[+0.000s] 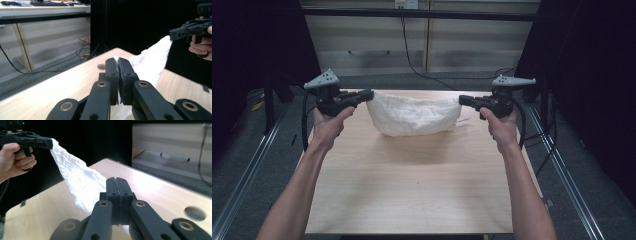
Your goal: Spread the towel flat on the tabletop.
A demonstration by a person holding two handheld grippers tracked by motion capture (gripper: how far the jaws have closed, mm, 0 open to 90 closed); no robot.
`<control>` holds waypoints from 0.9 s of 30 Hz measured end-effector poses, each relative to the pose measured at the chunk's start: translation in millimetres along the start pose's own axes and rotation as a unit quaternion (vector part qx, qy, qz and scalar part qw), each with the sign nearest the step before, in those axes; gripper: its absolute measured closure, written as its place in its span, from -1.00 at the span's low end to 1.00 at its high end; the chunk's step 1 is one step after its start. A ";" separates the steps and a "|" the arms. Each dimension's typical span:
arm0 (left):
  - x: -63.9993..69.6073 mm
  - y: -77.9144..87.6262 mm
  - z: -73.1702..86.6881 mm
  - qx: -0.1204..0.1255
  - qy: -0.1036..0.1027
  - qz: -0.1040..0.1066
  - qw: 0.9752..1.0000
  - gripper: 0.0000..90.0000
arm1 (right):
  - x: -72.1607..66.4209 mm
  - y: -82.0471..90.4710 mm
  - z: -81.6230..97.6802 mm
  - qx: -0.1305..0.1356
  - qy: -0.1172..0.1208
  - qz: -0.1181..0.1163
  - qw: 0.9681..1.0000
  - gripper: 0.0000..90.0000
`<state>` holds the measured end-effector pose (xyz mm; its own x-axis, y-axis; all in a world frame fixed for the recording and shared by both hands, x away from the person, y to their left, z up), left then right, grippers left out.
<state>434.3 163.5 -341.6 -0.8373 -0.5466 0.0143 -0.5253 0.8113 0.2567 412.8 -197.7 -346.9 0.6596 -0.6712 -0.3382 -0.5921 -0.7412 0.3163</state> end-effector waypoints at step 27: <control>75.0 39.7 124.0 -0.079 0.008 0.054 0.995 0.94 | -31.9 30.2 149.6 -0.061 -0.025 -0.017 0.998 0.99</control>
Point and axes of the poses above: each handheld gripper's, and its own axes: y roughly backward along the jaws, z roughly out of its underside, x roughly to its right, the point moved 6 cm from there along -y, roughly forward along the jaws, and after that the axes turned 7 degrees about -y, right-handed, at the moved point
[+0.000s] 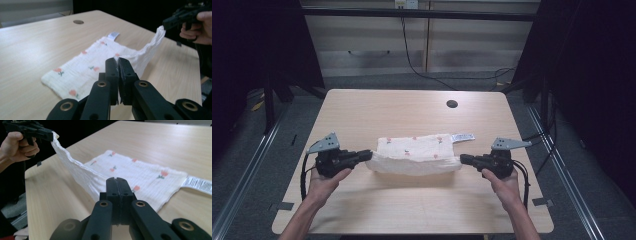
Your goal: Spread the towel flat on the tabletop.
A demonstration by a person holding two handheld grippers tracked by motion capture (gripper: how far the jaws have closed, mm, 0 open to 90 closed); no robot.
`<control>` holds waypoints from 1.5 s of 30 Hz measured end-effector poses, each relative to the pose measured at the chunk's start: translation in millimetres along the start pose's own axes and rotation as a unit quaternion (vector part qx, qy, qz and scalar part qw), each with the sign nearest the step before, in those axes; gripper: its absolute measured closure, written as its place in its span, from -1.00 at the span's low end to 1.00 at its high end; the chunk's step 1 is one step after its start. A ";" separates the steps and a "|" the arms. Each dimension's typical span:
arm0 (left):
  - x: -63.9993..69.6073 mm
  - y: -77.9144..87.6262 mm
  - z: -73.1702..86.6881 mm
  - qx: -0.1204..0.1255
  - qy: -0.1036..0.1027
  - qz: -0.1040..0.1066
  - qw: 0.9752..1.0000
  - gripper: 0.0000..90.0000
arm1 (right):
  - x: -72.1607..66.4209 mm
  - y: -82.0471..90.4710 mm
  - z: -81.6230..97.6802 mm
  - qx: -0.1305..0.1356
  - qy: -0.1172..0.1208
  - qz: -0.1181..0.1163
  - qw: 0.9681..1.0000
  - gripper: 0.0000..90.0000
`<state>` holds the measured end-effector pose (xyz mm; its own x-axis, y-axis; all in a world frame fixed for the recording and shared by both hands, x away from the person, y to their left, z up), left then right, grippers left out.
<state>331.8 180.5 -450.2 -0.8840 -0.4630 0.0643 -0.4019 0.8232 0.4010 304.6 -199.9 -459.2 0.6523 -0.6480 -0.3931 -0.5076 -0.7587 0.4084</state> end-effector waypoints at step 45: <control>56.6 11.4 83.5 -0.085 0.039 0.050 0.994 0.50 | -22.2 -3.8 75.3 -0.097 0.000 -0.006 0.995 0.94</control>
Point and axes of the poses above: each handheld gripper's, and its own axes: y roughly backward along the jaws, z roughly out of its underside, x roughly to its right, the point moved 6 cm from there along -y, roughly forward along the jaws, and after that the axes turned 7 degrees about -y, right-handed, at the moved point
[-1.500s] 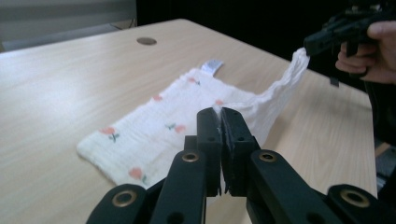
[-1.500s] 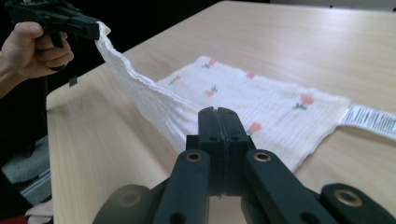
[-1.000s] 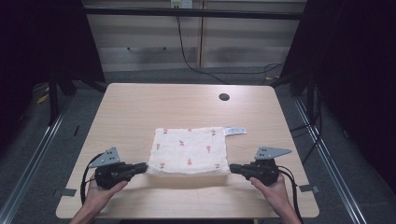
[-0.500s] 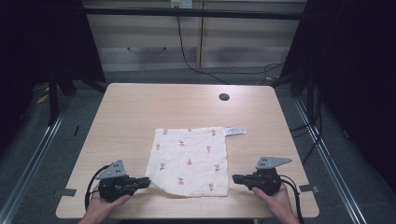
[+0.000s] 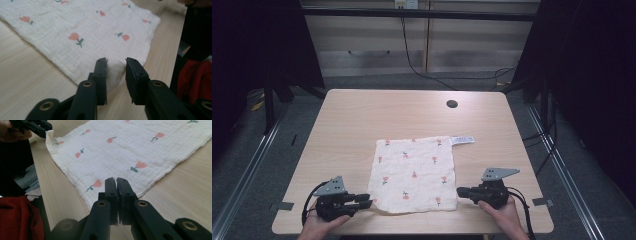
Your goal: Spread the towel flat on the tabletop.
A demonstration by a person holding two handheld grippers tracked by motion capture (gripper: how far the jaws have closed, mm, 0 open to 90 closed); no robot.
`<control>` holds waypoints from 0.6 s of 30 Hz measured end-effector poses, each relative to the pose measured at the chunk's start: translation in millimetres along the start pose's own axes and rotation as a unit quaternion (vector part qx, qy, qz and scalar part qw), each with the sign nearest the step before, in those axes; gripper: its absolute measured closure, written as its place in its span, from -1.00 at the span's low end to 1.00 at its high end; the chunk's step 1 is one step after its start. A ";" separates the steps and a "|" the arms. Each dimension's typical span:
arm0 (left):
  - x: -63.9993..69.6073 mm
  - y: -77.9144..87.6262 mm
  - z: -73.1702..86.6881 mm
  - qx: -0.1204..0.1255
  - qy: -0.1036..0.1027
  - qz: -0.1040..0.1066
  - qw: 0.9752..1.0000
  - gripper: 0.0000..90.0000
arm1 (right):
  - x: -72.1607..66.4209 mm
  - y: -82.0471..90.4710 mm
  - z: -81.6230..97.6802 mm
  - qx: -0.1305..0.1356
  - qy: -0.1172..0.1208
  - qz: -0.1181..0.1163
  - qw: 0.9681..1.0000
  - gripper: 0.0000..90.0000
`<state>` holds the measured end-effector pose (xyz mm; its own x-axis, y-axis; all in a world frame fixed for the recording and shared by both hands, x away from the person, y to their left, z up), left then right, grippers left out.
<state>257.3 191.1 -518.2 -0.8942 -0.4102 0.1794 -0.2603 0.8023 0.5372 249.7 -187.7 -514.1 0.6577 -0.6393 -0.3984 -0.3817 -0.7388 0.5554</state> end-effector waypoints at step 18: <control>-31.9 6.5 -18.0 0.027 0.035 -0.055 0.998 0.03 | 9.8 3.4 -16.7 0.031 -0.012 0.014 0.999 0.62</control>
Point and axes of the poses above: each handheld gripper's, and its own axes: y roughly backward along the jaws, z roughly out of its underside, x roughly to its right, the point moved 6 cm from there along -y, roughly forward along the jaws, and after that the axes turned 7 degrees about -y, right-handed, at the moved point
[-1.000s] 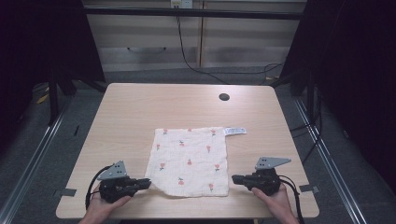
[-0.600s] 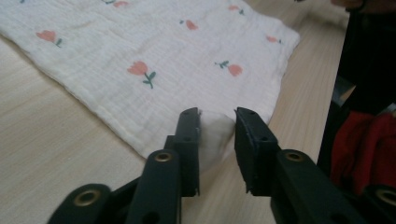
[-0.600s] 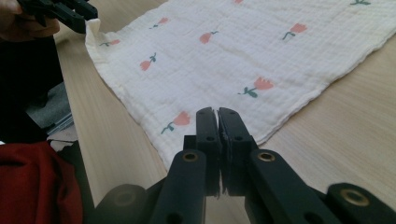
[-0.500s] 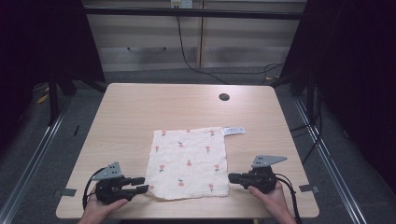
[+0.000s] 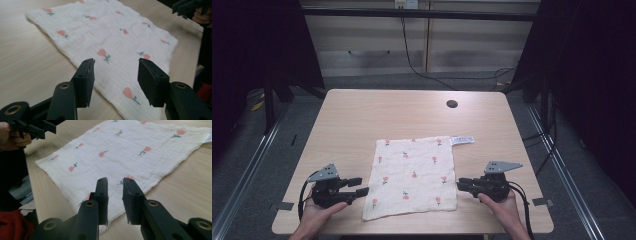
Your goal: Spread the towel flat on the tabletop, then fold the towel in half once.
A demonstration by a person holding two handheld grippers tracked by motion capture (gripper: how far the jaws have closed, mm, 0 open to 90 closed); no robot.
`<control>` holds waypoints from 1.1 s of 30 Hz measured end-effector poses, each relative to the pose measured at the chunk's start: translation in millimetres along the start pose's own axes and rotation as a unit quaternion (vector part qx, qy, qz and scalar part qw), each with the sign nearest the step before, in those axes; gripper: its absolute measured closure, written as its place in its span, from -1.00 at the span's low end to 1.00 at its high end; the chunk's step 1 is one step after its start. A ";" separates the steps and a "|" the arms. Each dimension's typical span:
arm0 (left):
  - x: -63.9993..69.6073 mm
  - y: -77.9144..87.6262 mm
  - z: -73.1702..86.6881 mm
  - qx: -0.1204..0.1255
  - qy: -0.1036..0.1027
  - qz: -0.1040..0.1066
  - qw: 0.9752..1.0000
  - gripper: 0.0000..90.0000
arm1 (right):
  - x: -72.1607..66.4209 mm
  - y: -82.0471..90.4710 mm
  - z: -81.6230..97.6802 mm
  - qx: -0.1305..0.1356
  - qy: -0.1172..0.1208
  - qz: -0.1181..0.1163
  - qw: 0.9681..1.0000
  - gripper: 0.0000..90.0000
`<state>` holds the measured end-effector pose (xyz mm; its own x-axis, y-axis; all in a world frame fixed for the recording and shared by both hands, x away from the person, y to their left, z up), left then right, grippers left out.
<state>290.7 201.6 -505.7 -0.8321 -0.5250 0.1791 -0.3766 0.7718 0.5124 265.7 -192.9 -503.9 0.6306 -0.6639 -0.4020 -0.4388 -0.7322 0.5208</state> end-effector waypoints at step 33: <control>-83.8 -65.2 -37.3 -0.050 0.014 -0.051 0.997 0.26 | 56.1 -66.4 -63.4 -0.040 0.020 0.067 0.997 0.50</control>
<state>400.1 181.9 -522.8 -0.7791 -0.6102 0.1437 -0.4156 0.6744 0.6102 370.8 -171.9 -513.3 0.5962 -0.7467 -0.2948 -0.4698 -0.6223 0.6262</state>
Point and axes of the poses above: each handheld gripper's, and its own axes: y roughly backward along the jaws, z roughly out of its underside, x roughly to its right, the point moved 6 cm from there along -y, roughly forward along the jaws, and after that the axes turned 7 degrees about -y, right-handed, at the moved point
